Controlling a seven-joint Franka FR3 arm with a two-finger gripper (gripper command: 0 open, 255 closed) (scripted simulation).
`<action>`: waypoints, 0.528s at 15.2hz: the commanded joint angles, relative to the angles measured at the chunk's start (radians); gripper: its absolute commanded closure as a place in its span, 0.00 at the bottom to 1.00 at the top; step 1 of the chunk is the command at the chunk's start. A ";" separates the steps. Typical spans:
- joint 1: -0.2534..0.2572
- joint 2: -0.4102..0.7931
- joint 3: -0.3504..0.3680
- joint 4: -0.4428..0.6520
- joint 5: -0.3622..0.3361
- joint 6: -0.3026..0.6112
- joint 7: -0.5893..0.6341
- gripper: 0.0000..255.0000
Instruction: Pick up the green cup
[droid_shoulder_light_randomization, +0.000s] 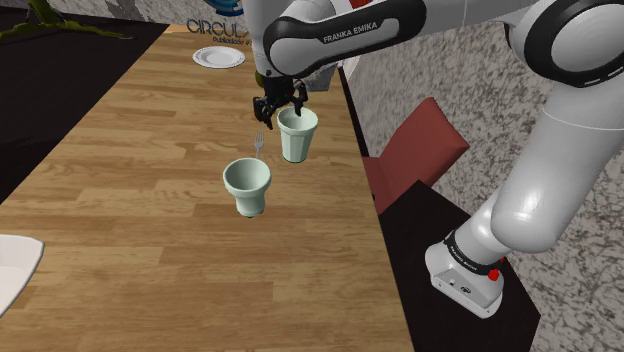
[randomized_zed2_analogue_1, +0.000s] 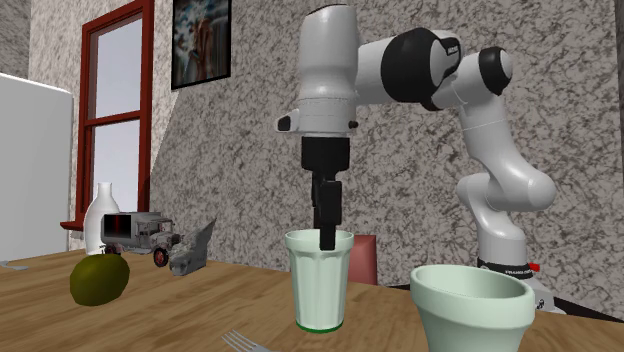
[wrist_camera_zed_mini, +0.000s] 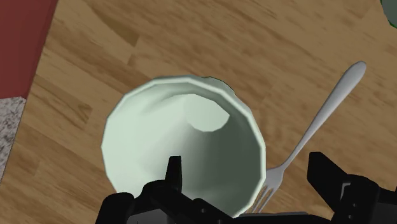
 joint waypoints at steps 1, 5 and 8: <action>0.002 0.017 -0.003 -0.006 -0.009 0.022 0.009 0.00; 0.003 0.039 -0.007 -0.039 -0.021 0.074 0.024 0.00; 0.003 0.037 -0.007 -0.041 -0.021 0.074 0.025 1.00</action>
